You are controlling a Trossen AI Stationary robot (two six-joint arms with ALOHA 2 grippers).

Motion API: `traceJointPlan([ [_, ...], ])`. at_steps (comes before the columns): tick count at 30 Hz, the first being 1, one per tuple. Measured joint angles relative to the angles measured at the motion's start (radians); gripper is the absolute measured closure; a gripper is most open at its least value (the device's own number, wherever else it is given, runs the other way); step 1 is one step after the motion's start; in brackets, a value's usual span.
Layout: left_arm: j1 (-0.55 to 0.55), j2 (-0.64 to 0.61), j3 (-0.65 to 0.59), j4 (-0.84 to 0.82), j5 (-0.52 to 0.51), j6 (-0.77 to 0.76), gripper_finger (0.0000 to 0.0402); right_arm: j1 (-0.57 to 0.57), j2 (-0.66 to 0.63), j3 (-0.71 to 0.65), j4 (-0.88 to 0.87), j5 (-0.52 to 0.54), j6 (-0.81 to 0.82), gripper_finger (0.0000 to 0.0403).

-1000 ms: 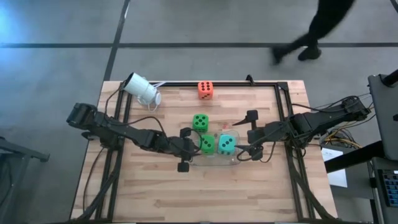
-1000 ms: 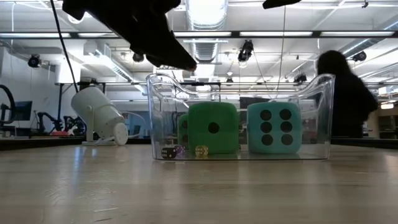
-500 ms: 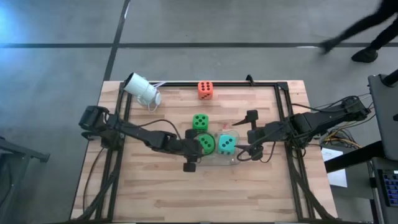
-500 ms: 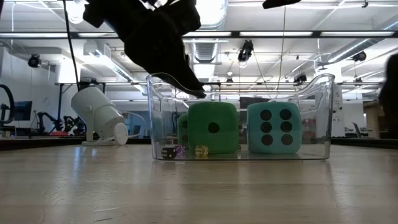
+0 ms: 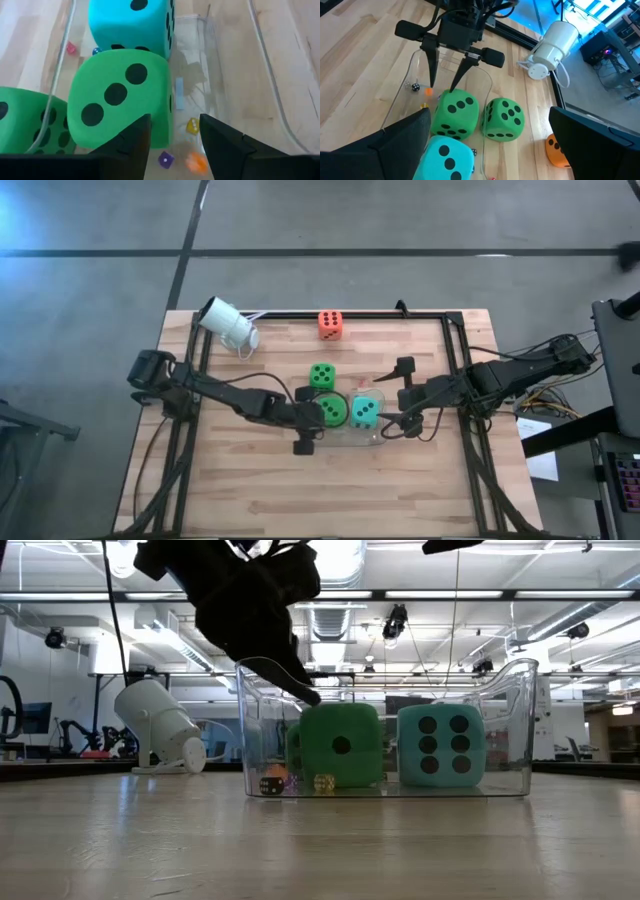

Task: Pick & Place Dice
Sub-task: Put the large orange die into the transparent bin

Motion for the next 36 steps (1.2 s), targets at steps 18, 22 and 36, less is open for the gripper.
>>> traceJointPlan([
  [18, 0.038, -0.014, 0.256, -0.342, 0.007, 0.117, 0.0233, 0.0, 0.0, 0.0, -0.001, 0.0, 0.0, 0.0003],
  [22, 0.067, -0.015, 0.288, -0.406, 0.007, 0.126, 0.0232, 0.0, 0.0, 0.0, -0.001, 0.0, 0.0, 0.0003],
  [36, 0.151, -0.087, 0.286, -0.568, 0.007, 0.11, 0.0231, 0.0, 0.0, 0.0, 0.0, 0.029, 0.085, 0.0003],
])
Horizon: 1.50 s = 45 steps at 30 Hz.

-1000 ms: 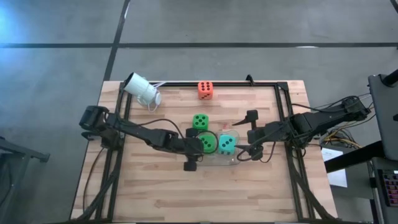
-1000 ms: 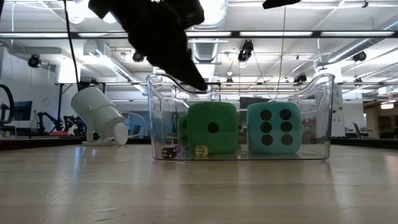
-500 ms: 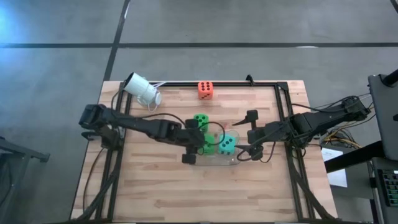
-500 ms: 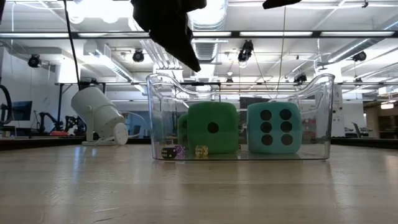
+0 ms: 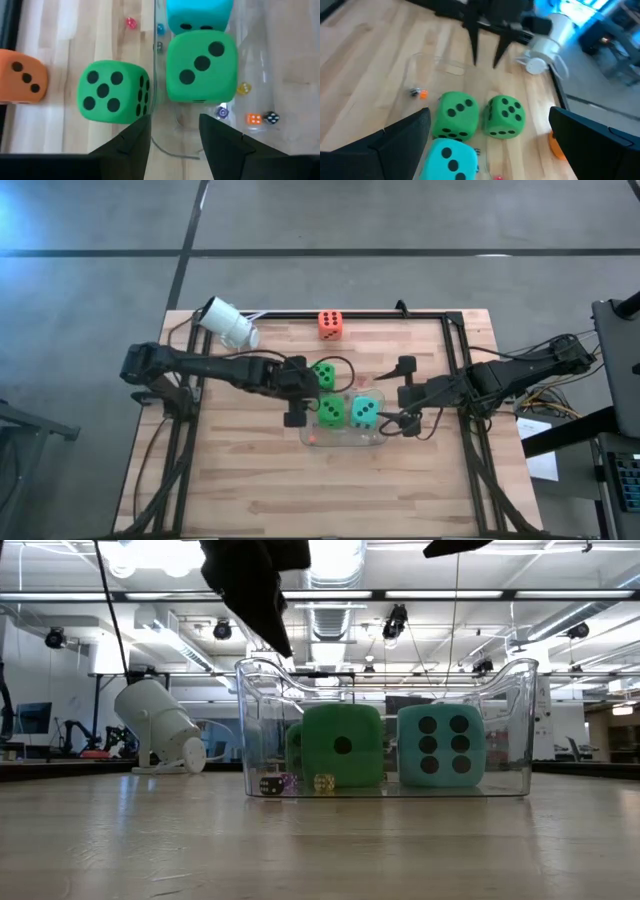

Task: Pick & Place Dice
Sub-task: Put the large orange die into the transparent bin

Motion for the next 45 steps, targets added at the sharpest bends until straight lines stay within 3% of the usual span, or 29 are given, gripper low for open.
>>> traceJointPlan([
  [8, -0.022, -0.239, -0.168, 0.068, -0.023, 0.014, 0.0234, -0.001, 0.0, -0.006, -0.001, 0.183, 0.097, 0.0003],
  [18, -0.02, -0.585, -0.46, 0.258, -0.027, -0.004, 0.0236, 0.0, 0.0, -0.019, -0.001, 0.197, 0.126, 0.0003],
  [24, -0.021, -0.716, -0.583, 0.347, -0.026, -0.004, 0.0237, 0.0, 0.0, -0.022, -0.002, 0.197, 0.121, 0.0003],
  [32, -0.022, -0.784, -0.662, 0.383, -0.026, 0.015, 0.0237, 0.0, 0.0, -0.022, -0.001, 0.197, 0.047, 0.0003],
  [38, -0.023, -0.785, -0.672, 0.406, -0.026, 0.006, 0.0238, -0.014, 0.0, -0.022, 0.032, 0.205, 0.085, 0.0003],
  [42, -0.023, -0.785, -0.673, 0.407, -0.025, -0.004, 0.0237, -0.078, 0.0, -0.01, 0.08, 0.203, 0.182, 0.0003],
  [45, -0.023, -0.785, -0.673, 0.422, -0.025, -0.005, 0.0238, -0.175, 0.008, 0.004, 0.071, 0.136, 0.24, 0.0003],
])
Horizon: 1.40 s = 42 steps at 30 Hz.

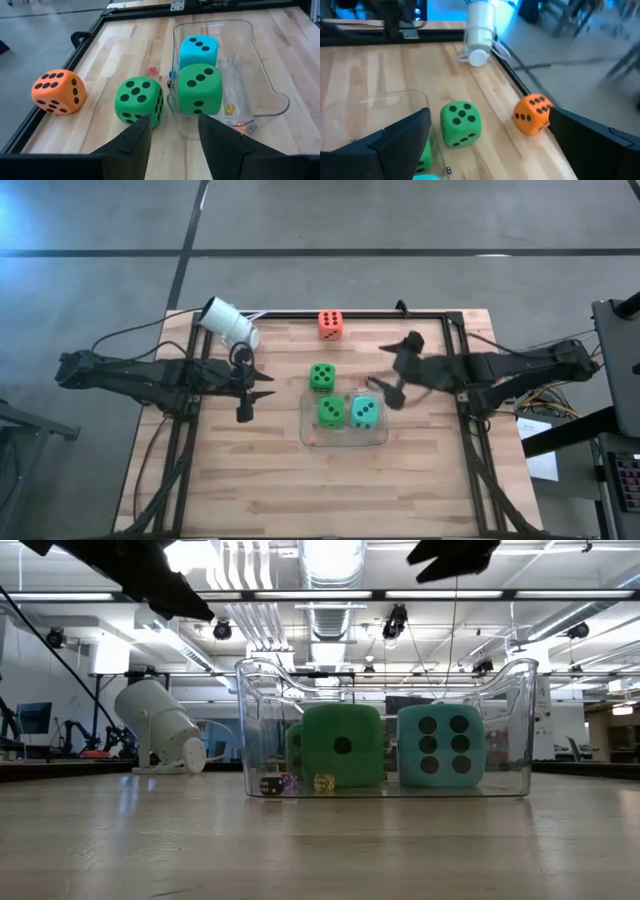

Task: Pick & Place Dice
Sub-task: Put the large orange die into the transparent bin

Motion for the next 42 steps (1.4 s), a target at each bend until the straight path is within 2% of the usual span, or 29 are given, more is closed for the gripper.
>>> traceJointPlan([
  [3, 0.0, 0.0, 0.0, 0.009, 0.0, 0.0, 0.0238, -0.117, 0.035, 0.026, 0.005, -0.115, 0.035, 0.0003],
  [5, 0.0, 0.0, 0.0, 0.012, 0.0, 0.0, 0.0237, -0.186, 0.071, 0.052, 0.004, -0.157, 0.063, 0.0003],
  [13, 0.0, -0.001, 0.006, 0.033, 0.0, -0.003, 0.0236, -0.351, 0.322, 0.249, -0.014, -0.168, 0.308, 0.0003],
  [15, 0.0, 0.0, 0.006, 0.031, 0.0, -0.003, 0.0236, -0.375, 0.395, 0.326, -0.055, -0.169, 0.346, 0.0003],
  [21, 0.0, 0.0, 0.006, 0.029, 0.0, -0.003, 0.0238, -0.444, 0.6, 0.565, -0.344, -0.168, 0.509, 0.0003],
  [25, 0.0, 0.0, 0.006, 0.023, 0.0, -0.003, 0.0238, -0.482, 0.708, 0.676, -0.447, -0.169, 0.56, 0.0003],
  [32, 0.0, 0.0, 0.006, 0.022, 0.031, -0.031, 0.0237, -0.505, 0.845, 0.802, -0.472, -0.175, 0.574, 0.0003],
  [36, -0.002, 0.0, 0.006, 0.022, 0.053, -0.035, 0.0238, -0.506, 0.903, 0.864, -0.472, -0.227, 0.666, 0.0003],
  [39, -0.007, 0.0, 0.006, 0.022, 0.053, -0.041, 0.0238, -0.514, 0.961, 0.931, -0.476, -0.251, 0.669, 0.0003],
  [42, -0.018, 0.0, 0.006, 0.026, 0.054, -0.041, 0.0238, -0.533, 1.035, 1.013, -0.492, -0.323, 0.658, 0.0003],
])
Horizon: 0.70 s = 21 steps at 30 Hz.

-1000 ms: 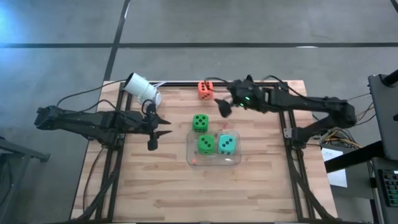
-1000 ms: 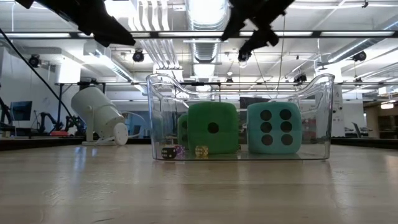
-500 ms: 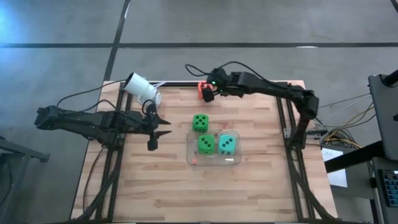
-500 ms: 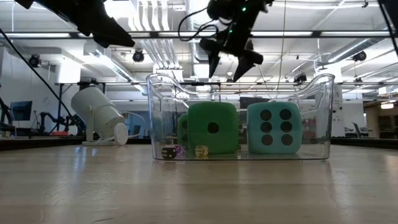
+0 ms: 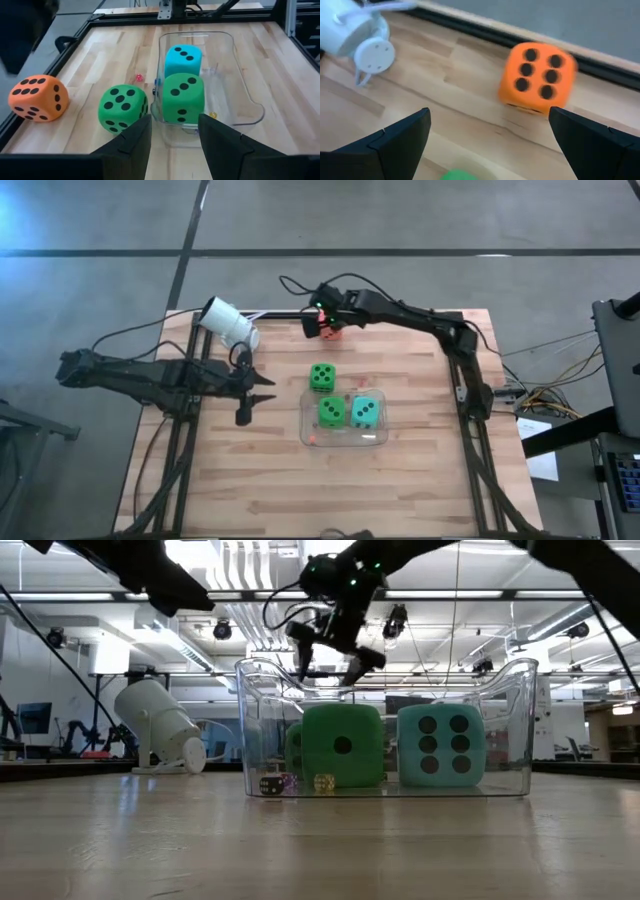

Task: Pick & Place Dice
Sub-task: Put the large orange die into the transparent bin

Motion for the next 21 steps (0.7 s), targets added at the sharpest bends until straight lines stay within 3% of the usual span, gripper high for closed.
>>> traceJointPlan([
  [6, -0.033, 0.0, 0.0, 0.014, 0.0, 0.001, 0.0237, -0.049, 0.148, 0.202, -0.218, -0.026, 0.013, 0.0003],
  [10, -0.05, 0.0, 0.0, 0.016, 0.0, 0.004, 0.0238, -0.074, 0.227, 0.311, -0.336, 0.023, 0.051, 0.0003],
  [13, -0.059, 0.0, 0.0, 0.016, 0.0, 0.004, 0.0238, -0.084, 0.267, 0.366, -0.339, 0.012, 0.054, 0.0003],
  [21, -0.068, 0.0, 0.0, 0.017, -0.001, 0.004, 0.0238, -0.115, 0.274, 0.357, -0.302, -0.011, 0.055, 0.0003],
])
